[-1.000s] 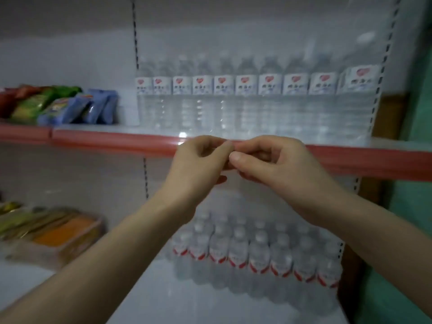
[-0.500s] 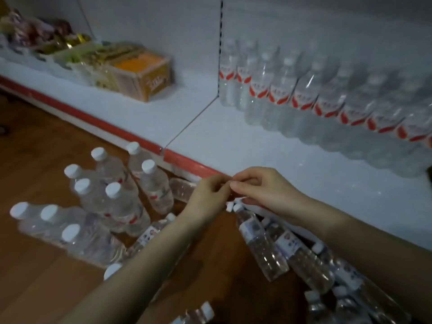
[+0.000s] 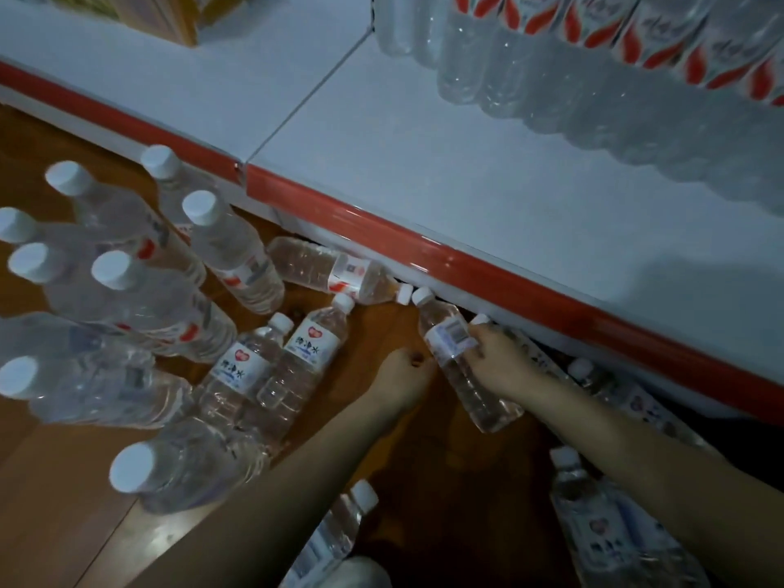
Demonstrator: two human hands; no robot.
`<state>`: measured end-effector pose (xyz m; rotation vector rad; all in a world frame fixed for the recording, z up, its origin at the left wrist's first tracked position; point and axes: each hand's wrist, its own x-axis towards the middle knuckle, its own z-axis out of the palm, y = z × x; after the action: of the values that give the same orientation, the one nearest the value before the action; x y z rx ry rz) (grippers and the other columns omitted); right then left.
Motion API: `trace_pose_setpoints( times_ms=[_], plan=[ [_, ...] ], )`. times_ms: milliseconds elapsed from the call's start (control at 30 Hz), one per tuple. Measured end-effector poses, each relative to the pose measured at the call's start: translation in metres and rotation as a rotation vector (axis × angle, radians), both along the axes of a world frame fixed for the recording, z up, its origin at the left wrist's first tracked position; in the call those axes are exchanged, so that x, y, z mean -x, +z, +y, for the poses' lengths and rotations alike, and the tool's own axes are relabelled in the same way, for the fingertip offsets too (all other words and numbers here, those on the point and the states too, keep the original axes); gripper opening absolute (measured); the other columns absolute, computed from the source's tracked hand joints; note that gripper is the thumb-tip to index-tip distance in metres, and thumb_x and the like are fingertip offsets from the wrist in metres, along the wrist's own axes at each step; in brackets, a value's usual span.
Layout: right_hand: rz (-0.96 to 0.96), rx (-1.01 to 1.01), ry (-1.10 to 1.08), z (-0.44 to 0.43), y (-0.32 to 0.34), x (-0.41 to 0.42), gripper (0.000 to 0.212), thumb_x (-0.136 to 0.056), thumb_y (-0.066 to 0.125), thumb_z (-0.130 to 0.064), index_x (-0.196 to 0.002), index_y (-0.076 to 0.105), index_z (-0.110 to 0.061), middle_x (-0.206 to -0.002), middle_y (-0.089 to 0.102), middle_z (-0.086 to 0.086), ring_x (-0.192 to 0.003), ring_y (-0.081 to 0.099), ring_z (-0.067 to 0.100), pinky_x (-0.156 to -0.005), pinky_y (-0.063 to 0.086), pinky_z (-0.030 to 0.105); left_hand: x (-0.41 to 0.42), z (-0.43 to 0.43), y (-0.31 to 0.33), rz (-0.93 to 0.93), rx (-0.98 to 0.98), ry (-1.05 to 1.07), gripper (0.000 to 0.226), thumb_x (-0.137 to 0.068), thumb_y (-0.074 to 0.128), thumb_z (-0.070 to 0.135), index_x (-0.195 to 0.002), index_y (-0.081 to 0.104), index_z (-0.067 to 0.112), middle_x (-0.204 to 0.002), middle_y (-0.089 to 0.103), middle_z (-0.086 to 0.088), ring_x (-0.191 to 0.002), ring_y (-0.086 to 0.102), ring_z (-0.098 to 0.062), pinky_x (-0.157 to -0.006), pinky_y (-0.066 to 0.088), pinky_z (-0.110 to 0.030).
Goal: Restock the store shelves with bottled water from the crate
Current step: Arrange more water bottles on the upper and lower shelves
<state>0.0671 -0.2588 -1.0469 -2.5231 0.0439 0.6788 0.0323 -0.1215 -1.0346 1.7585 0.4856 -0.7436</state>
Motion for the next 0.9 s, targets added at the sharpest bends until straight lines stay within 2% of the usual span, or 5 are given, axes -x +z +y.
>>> trace_pose_setpoints(
  times_ms=[200, 333, 467, 700, 900],
  plan=[
    [0.020, 0.069, 0.040, -0.004, -0.018, -0.001, 0.047, -0.085, 0.062, -0.025, -0.126, 0.047, -0.008, -0.122, 0.056, 0.013, -0.115, 0.052, 0.028, -0.093, 0.043, 0.032, -0.011, -0.017, -0.026, 0.070, 0.097, -0.008, 0.014, -0.099, 0.041, 0.021, -0.103, 0.053, 0.015, -0.084, 0.054, 0.003, -0.073, 0.052, -0.009, -0.064, 0.045, -0.020],
    [0.011, 0.297, 0.230, 0.001, -0.021, 0.004, 0.087, -0.079, 0.067, -0.033, -0.143, 0.017, -0.002, -0.144, 0.032, 0.017, -0.132, 0.030, 0.033, -0.107, 0.027, 0.036, -0.011, -0.022, -0.034, 0.122, 0.173, 0.028, 0.033, -0.099, 0.038, 0.013, -0.130, 0.047, 0.009, -0.115, 0.061, -0.010, -0.097, 0.060, -0.018, -0.084, 0.051, -0.027],
    [-0.097, 0.339, 0.229, 0.002, -0.025, 0.007, 0.083, -0.082, 0.066, -0.031, -0.144, 0.017, -0.004, -0.146, 0.032, 0.014, -0.131, 0.030, 0.030, -0.108, 0.024, 0.033, -0.011, -0.023, -0.040, 0.103, 0.189, 0.050, 0.035, -0.098, 0.043, 0.017, -0.132, 0.048, 0.010, -0.127, 0.057, -0.011, -0.113, 0.057, -0.024, -0.097, 0.045, -0.031],
    [0.003, -0.153, -0.098, -0.005, -0.028, 0.012, 0.067, -0.067, 0.078, -0.009, -0.125, 0.045, -0.013, -0.116, 0.058, 0.003, -0.108, 0.056, 0.020, -0.086, 0.048, 0.030, -0.003, -0.010, -0.043, 0.182, 0.256, 0.078, 0.039, -0.094, 0.051, 0.021, -0.130, 0.047, 0.008, -0.125, 0.056, -0.006, -0.118, 0.052, -0.024, -0.103, 0.043, -0.037],
    [0.256, -0.477, -0.221, -0.007, -0.006, 0.018, 0.073, -0.069, 0.073, 0.003, -0.133, 0.040, -0.013, -0.108, 0.058, -0.003, -0.089, 0.058, 0.003, -0.071, 0.049, 0.020, 0.010, 0.009, -0.046, 0.273, 0.454, 0.209, 0.038, -0.087, 0.056, 0.003, -0.125, 0.050, 0.007, -0.120, 0.061, -0.013, -0.111, 0.057, -0.027, -0.099, 0.045, -0.044]
  ],
)
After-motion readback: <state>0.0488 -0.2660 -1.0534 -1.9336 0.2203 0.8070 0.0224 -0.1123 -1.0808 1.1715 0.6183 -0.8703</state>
